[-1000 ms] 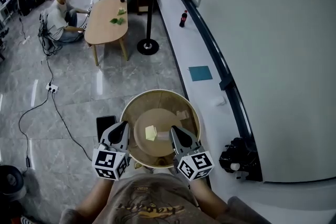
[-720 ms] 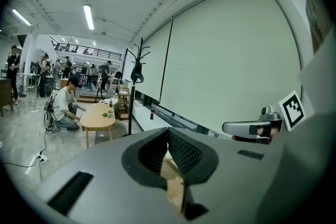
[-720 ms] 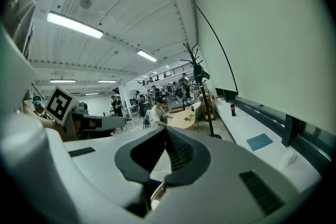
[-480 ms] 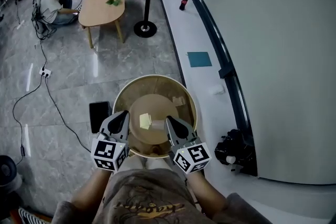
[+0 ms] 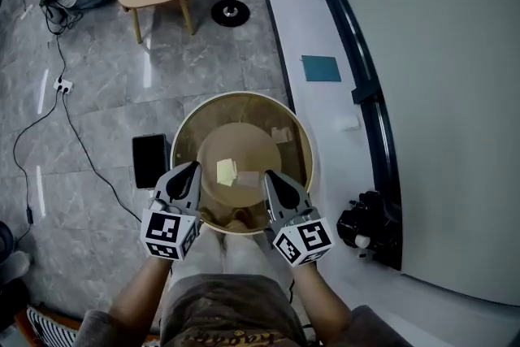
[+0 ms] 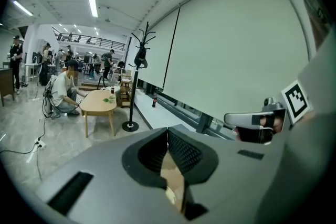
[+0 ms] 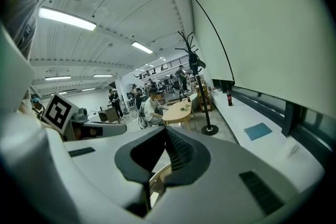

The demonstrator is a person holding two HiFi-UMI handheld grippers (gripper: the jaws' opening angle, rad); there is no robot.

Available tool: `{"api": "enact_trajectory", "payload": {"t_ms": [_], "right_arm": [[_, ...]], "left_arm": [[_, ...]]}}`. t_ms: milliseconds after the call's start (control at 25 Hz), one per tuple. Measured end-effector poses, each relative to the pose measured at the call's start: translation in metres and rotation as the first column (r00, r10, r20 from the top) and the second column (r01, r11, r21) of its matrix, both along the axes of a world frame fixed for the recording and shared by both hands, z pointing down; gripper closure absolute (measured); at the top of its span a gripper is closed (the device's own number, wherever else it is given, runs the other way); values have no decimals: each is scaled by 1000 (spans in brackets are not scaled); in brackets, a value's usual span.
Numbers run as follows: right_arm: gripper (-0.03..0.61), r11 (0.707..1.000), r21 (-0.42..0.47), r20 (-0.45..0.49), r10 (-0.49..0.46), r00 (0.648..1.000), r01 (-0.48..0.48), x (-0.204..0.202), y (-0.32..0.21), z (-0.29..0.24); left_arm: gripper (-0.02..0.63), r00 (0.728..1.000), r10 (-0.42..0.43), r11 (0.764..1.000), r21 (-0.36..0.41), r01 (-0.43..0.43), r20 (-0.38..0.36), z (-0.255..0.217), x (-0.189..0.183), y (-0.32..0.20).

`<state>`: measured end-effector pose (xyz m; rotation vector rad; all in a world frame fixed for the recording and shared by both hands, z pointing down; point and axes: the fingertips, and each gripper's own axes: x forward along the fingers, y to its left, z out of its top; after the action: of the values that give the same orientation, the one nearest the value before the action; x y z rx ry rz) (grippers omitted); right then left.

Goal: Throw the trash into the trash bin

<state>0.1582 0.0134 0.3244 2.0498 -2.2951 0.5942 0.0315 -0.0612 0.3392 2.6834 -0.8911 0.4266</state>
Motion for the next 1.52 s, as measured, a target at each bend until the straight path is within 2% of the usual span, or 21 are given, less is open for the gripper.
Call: {"api": "enact_trajectory", "payload": {"t_ms": [320, 720, 1160, 1240, 1400, 1520], "right_arm": [[561, 999, -27, -37, -47, 998, 46, -3, -15, 62], [561, 997, -57, -23, -63, 998, 61, -10, -28, 146], [561, 994, -95, -13, -49, 999, 47, 0, -23, 169], [561, 994, -101, -9, -43, 999, 42, 4, -22, 171], [561, 994, -104, 2, -29, 1000, 29, 10, -22, 174], [561, 994, -108, 11, -18, 1000, 19, 14, -21, 177]], "left_arm": [[594, 1000, 14, 1000, -6, -14, 11, 70, 10, -14], [594, 1000, 30, 999, -28, -30, 10, 162, 18, -22], [592, 993, 118, 990, -80, -115, 23, 196, 34, -8], [558, 992, 127, 989, -82, -125, 23, 197, 39, -6], [377, 988, 151, 984, -93, -150, 6, 201, 49, -5], [368, 985, 169, 981, -98, -167, 15, 204, 54, -4]]}}
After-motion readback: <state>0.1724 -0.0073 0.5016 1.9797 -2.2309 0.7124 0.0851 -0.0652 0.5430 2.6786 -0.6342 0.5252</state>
